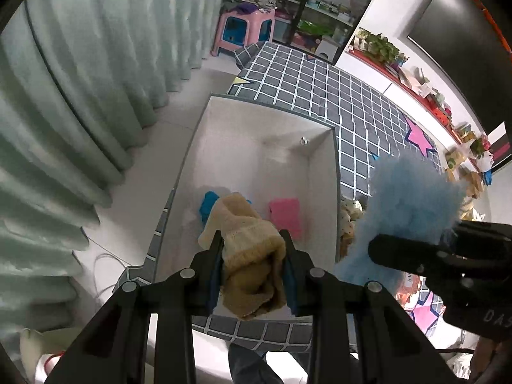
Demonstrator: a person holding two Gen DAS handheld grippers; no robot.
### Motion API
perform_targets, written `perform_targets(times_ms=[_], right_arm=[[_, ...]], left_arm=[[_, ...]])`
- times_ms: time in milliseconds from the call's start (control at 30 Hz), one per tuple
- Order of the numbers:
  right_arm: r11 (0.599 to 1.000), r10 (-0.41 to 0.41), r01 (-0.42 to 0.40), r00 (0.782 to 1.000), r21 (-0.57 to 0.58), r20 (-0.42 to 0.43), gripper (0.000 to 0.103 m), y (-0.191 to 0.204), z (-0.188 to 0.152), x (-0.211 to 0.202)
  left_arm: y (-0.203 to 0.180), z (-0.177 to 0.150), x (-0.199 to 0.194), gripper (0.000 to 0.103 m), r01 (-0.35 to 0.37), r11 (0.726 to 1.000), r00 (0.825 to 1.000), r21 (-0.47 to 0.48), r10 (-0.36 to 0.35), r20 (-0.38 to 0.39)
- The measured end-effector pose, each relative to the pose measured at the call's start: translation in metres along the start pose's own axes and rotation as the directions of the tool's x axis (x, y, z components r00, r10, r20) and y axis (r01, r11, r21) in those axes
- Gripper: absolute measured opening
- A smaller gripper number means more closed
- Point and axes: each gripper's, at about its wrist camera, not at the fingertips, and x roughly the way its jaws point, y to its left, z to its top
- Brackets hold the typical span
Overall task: Organize soft objects
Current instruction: 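Lower the beige sock into the box with the left tool while the right tool lowers the plush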
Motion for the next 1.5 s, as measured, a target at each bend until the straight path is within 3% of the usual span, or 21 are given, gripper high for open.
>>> perform_targets(times_ms=[500,933,1333,1433,1500], right_arm=[[0.999,-0.009,0.009,1.000,0.031,-0.017,0.023,-0.012,0.020,0.013],[0.997,-0.031,0.031,1.000,0.072,0.001,0.023,-0.030,0.062,0.036],[0.992,-0.018,0.020,1.000,0.122,-0.012,0.024,-0.047,0.078,0.056],[0.992,-0.019,0.021,1.000,0.123,-0.012,0.024,-0.048,0.078,0.056],[0.992,-0.016,0.018,1.000,0.121,-0.012,0.026,-0.047,0.079,0.055]], left_arm=[[-0.001,0.019,0.022,0.035,-0.005,1.000,1.000,0.003,0.005,-0.028],[0.000,0.052,0.052,0.035,-0.052,0.998,0.997,0.022,0.053,-0.048],[-0.005,0.051,0.069,0.035,-0.060,0.998,0.993,0.024,0.062,-0.098],[-0.006,0.049,0.069,0.048,-0.066,0.998,0.992,0.013,0.067,-0.104],[-0.005,0.049,0.069,0.066,-0.065,0.998,0.992,-0.006,0.064,-0.109]])
